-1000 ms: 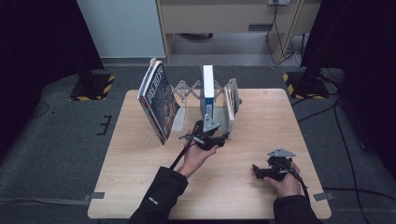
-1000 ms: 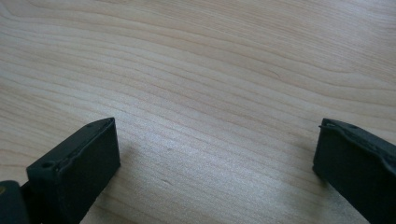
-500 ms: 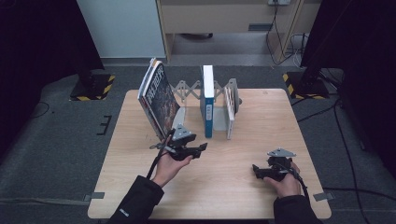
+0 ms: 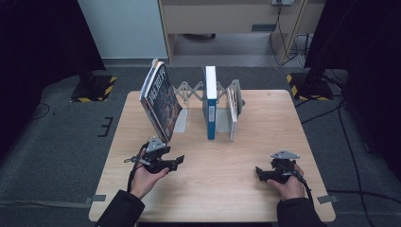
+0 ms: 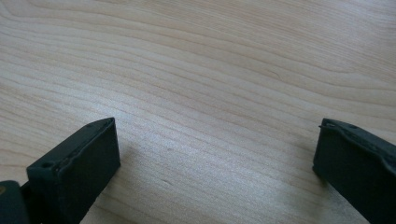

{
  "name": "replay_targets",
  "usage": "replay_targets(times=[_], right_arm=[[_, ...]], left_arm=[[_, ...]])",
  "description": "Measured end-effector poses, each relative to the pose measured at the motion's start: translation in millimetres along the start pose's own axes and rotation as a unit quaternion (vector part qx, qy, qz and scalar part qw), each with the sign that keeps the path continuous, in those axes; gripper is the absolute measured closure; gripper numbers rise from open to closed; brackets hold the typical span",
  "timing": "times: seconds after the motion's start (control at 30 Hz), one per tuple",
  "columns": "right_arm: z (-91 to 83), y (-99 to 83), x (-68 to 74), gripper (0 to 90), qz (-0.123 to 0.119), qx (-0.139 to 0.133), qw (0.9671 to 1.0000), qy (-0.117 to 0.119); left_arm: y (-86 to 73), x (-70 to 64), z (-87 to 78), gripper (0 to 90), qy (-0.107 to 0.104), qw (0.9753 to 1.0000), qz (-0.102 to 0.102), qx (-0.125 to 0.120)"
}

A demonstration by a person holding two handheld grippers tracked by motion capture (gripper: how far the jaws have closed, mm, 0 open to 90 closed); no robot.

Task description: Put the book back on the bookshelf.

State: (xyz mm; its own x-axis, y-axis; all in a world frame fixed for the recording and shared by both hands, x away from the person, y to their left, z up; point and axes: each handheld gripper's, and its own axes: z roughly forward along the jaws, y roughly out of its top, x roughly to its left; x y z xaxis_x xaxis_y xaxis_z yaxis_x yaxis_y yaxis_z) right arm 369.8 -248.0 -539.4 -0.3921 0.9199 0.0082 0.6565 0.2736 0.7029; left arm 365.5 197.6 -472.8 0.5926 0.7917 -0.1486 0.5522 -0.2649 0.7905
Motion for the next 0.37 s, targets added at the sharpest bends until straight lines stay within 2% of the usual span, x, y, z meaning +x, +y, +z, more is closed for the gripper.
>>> replay_targets(times=[0.13, 0.23, 0.3, 0.37], right_arm=[[0.0, 0.0, 0.0, 0.7, 0.0, 0.0, 1.0, 0.0], [-0.4, -0.1, 0.4, 1.7, 0.001, -0.001, 1.0, 0.0], [-1.7, 0.1, 0.7, 5.2, -0.002, -0.001, 1.0, 0.002], [-3.6, 1.6, -0.1, 13.4, -0.008, 0.001, 1.0, 0.006]], left_arm=[[-12.2, 8.7, -0.1, 22.2, 0.002, 0.9994, -0.015, 0.031], [-22.4, 18.8, 1.3, 20.3, 0.022, 0.9982, -0.004, 0.055], [-26.4, 27.1, 2.0, 20.4, 0.04, 0.9974, -0.003, 0.06], [-29.2, 37.6, 2.4, 19.7, 0.05, 0.9967, -0.016, 0.062]])
